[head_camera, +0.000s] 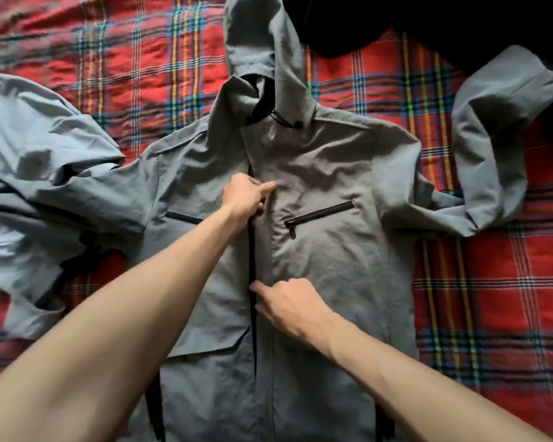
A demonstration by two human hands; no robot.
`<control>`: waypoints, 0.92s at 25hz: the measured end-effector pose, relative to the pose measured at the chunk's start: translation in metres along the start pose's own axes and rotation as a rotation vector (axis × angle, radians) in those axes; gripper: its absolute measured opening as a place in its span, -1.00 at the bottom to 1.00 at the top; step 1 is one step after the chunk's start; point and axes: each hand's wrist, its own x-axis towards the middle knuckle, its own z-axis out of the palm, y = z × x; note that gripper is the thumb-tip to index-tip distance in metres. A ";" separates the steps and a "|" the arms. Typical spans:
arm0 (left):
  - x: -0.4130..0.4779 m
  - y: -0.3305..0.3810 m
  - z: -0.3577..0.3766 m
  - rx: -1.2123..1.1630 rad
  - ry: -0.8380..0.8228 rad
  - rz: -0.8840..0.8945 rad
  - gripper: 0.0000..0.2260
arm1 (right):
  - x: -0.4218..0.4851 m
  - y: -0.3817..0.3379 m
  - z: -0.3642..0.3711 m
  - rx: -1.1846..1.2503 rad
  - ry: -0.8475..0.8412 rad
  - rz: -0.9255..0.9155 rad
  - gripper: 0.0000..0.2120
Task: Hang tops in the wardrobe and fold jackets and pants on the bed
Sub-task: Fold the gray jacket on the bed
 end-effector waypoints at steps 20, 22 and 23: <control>-0.024 -0.026 -0.017 1.014 0.085 0.420 -0.77 | -0.002 -0.030 0.001 0.436 0.348 0.390 -0.85; -0.028 -0.027 -0.016 0.974 0.096 0.422 -0.78 | -0.002 -0.029 0.004 0.424 0.365 0.373 -0.82; -0.027 -0.028 -0.015 0.945 0.097 0.421 -0.77 | -0.002 -0.029 0.005 0.410 0.366 0.366 -0.80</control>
